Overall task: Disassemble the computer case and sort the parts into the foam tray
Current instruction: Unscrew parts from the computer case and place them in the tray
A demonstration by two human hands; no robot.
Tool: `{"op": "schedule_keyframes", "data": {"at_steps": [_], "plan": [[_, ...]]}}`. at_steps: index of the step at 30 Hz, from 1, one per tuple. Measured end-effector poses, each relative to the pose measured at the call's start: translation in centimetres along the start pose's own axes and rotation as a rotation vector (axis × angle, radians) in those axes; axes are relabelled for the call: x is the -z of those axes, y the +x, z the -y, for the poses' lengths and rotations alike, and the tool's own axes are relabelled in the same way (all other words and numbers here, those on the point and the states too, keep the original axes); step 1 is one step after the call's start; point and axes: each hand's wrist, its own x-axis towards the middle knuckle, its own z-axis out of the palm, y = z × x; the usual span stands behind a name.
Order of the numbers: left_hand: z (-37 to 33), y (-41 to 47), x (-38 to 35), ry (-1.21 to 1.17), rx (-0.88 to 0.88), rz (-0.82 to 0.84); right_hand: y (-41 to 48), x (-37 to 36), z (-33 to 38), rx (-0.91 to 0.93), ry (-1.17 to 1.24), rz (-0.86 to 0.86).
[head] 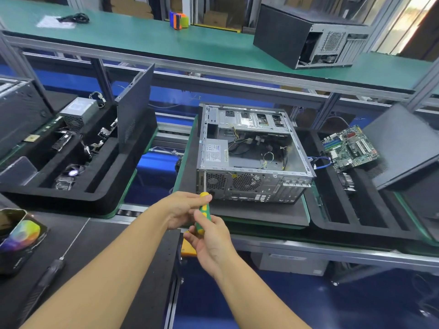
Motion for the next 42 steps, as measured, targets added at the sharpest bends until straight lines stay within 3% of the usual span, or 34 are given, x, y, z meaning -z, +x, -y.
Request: {"op": "schedule_keyframes", "data": {"at_steps": [5, 8, 12, 19, 42], "plan": [[0.2, -0.2, 0.9, -0.186, -0.011, 0.083, -0.3, 0.4, 0.2, -0.157, 0.127, 0.120], [0.3, -0.2, 1.0, -0.118, -0.004, 0.137, -0.2, 0.6, 0.0, -0.122, 0.150, 0.081], [0.0, 0.2, 0.0, 0.067, 0.026, 0.064, -0.3, 0.6, -0.4, -0.036, 0.114, 0.052], [-0.4, 0.3, 0.1, -0.124, -0.031, 0.034, 0.0, 0.2, 0.5, -0.004, 0.141, 0.066], [0.3, 0.4, -0.4, 0.010, -0.024, 0.049, 0.3, 1.5, -0.5, -0.040, 0.119, 0.056]]}}
